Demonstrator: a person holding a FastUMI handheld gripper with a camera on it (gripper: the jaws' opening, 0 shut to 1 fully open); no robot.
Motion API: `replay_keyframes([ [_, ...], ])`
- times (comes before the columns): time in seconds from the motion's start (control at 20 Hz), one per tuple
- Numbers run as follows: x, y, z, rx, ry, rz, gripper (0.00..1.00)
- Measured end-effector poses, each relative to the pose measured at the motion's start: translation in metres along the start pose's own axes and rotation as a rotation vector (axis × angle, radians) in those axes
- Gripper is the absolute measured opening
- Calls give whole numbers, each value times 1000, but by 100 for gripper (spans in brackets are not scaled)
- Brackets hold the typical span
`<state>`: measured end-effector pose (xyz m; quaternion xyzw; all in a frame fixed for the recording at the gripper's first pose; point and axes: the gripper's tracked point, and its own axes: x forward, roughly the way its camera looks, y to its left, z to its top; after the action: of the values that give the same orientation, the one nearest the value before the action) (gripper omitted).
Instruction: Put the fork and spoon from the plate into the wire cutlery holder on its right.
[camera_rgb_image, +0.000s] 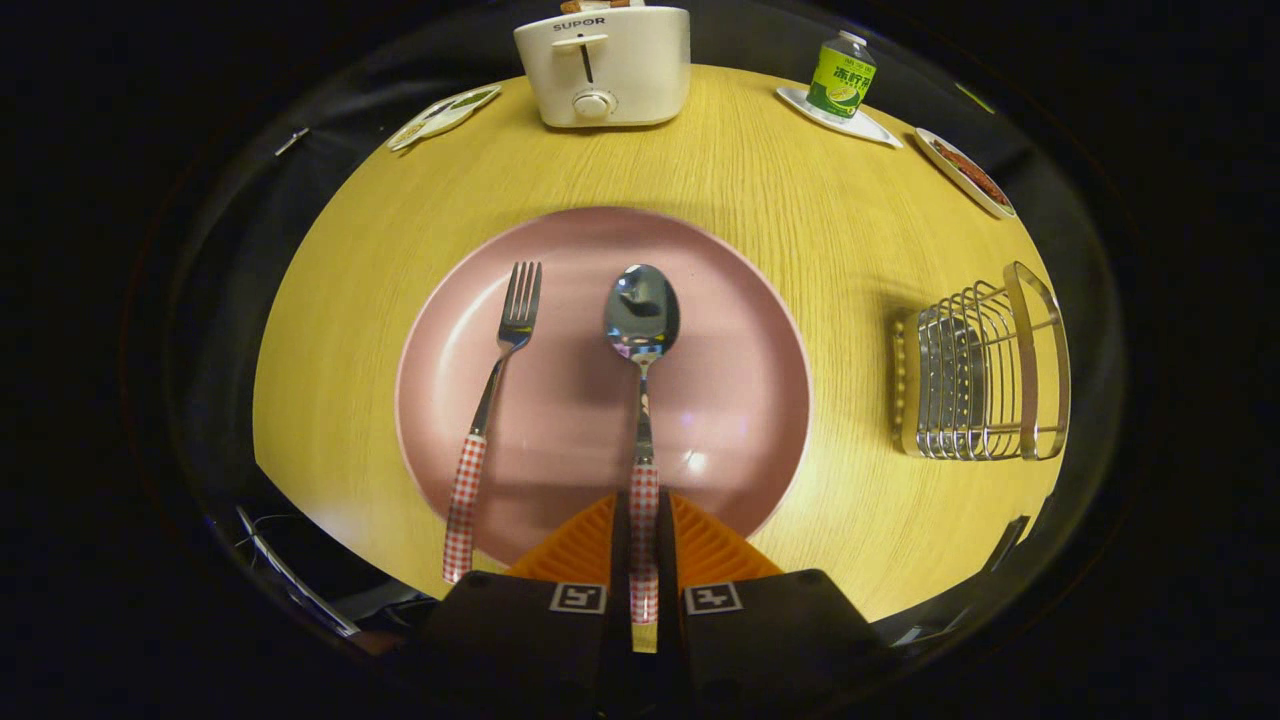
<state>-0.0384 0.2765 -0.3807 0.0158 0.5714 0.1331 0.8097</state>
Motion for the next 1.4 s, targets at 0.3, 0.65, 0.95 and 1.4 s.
replay_keyframes([
  [0.3,-23,7,12,24,-57,71,13],
  [0.65,-104,-15,26,-46,-128,176,13],
  [0.95,-167,-84,28,-121,-68,131,13],
  [1.4,-189,-171,3,-169,222,66,13],
])
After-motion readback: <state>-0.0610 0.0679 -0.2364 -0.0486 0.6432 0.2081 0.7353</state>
